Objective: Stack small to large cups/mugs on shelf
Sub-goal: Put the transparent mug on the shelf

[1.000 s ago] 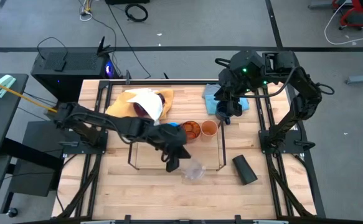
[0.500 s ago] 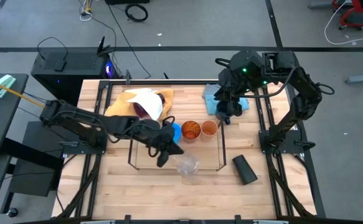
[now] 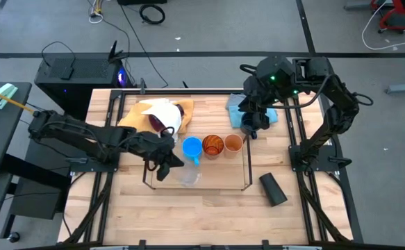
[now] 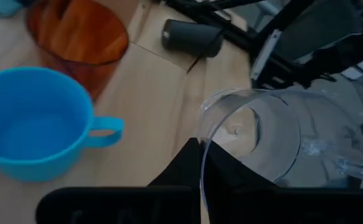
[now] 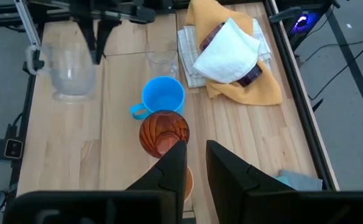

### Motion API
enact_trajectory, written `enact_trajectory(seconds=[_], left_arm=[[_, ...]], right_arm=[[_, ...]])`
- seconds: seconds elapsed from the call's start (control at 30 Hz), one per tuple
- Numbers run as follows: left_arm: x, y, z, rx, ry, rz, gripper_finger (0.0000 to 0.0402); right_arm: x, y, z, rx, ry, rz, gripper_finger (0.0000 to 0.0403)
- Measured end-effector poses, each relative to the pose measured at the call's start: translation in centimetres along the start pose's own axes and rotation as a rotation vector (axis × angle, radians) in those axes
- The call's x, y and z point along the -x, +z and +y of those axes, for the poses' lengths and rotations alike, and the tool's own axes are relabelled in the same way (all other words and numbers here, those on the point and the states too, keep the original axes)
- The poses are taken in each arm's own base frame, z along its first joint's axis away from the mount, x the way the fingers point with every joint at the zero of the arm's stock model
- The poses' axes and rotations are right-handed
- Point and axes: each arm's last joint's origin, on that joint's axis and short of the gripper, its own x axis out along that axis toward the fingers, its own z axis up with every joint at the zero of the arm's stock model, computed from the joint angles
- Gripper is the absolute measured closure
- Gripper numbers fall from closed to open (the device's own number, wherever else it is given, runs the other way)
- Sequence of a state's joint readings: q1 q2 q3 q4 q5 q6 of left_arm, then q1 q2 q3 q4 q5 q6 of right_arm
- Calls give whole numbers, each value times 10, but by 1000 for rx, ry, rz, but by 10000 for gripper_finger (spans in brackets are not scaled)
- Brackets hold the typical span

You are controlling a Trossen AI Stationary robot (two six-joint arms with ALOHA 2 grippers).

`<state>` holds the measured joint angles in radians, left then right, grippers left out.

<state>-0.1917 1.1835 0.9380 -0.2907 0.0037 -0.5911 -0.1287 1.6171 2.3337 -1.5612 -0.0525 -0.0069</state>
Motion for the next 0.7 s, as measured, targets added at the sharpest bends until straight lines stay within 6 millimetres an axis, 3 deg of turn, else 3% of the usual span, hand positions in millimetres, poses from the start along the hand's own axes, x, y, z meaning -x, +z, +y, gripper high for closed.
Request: enact_trajectory(seconds=[0.2,0.7], left_arm=[[3,-12,15,-19,121,128,382],[14,-18,34,-102,271,334,394]], right_arm=[[0,2,0,1,0,-24,334],[0,3,0,-7,0,-31,334]])
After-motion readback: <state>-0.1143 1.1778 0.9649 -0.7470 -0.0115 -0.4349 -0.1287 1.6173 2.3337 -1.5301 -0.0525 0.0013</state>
